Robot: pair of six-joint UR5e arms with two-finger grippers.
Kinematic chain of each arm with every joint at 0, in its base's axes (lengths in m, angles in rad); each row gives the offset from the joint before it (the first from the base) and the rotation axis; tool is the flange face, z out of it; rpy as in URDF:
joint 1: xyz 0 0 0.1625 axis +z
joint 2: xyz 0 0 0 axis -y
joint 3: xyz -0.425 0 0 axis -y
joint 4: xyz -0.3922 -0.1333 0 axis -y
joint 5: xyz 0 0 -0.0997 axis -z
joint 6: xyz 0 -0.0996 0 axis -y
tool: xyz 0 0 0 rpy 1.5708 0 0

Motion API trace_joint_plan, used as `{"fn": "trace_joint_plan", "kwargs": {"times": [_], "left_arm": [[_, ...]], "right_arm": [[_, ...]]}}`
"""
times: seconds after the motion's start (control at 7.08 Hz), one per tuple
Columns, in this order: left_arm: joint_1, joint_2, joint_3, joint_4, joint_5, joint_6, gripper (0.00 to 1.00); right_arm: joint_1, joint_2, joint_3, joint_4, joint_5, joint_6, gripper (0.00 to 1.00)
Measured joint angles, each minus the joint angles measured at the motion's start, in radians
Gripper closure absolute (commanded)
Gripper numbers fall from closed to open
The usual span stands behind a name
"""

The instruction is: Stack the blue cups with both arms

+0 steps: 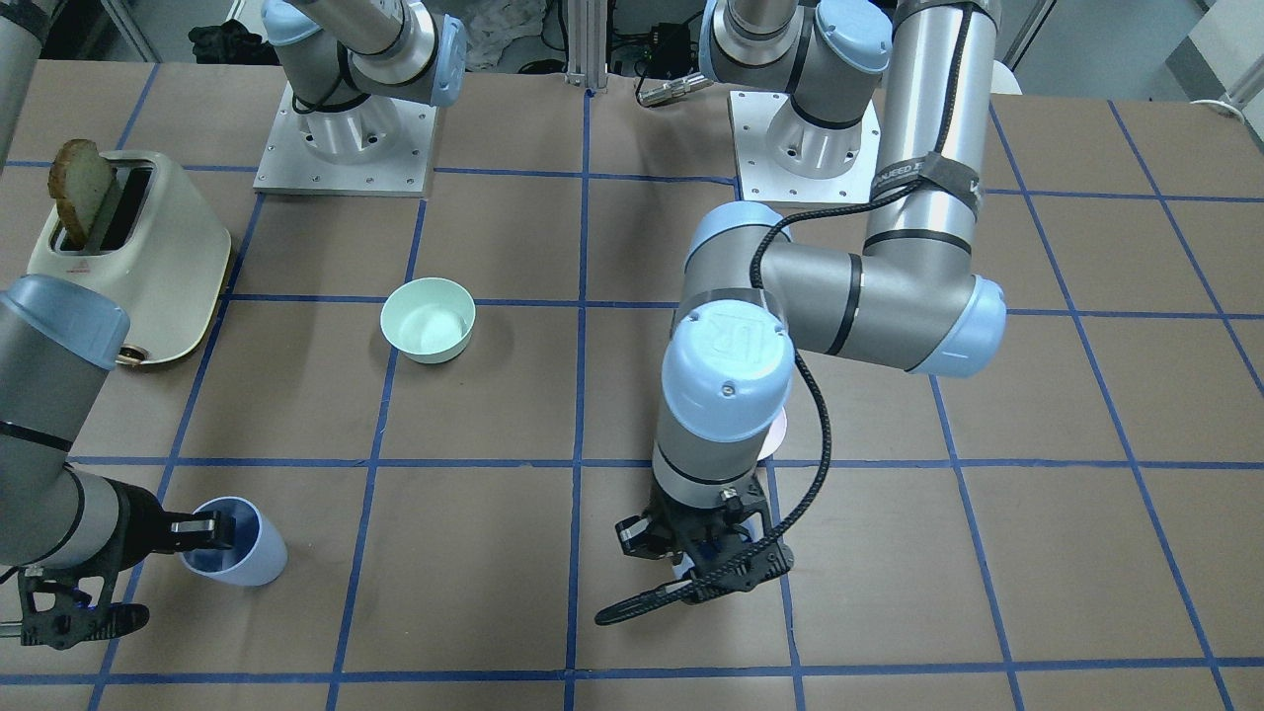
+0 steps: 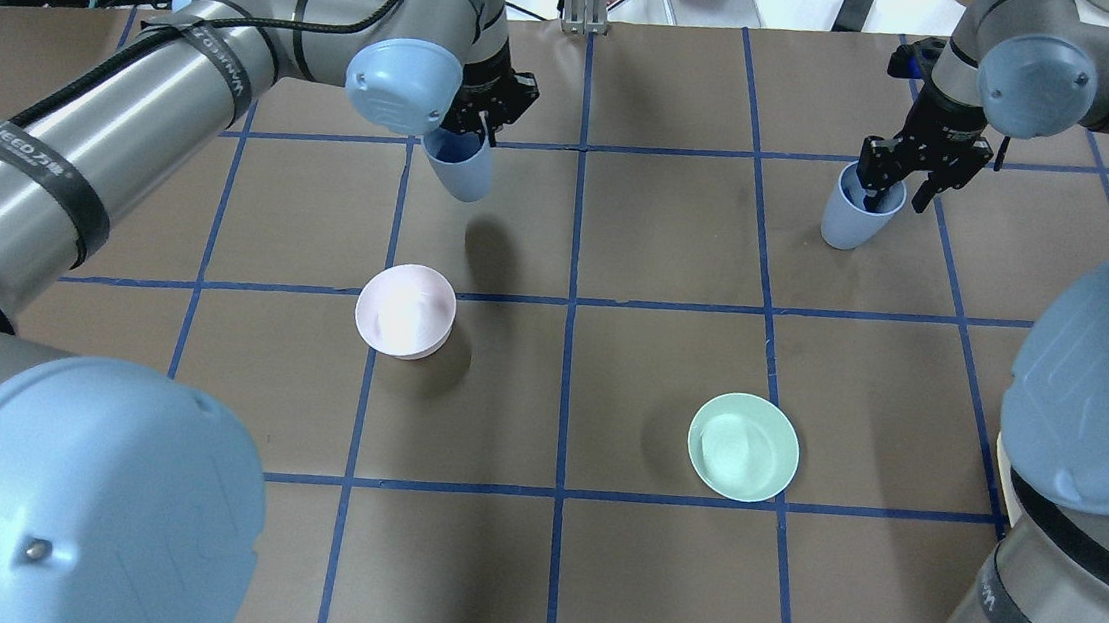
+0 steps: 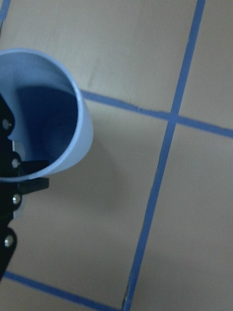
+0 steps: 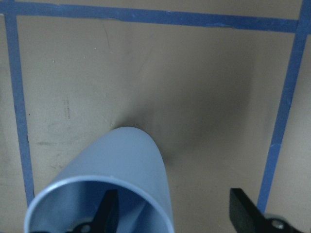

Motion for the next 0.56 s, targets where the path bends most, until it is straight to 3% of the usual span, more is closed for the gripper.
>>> {"fn": "trace_joint_plan", "kwargs": {"times": [0.42, 0.56], "left_arm": [[-0.069, -0.130, 0.158, 0.039, -0.049, -0.133, 1.00], [-0.082, -0.159, 0.185, 0.041, -0.050, -0.152, 0.95]], "right_arm": [[0.000, -0.005, -0.004, 0.069, -0.006, 0.003, 1.00], [0.000, -0.005, -0.008, 0.086, -0.006, 0.011, 1.00]]}}
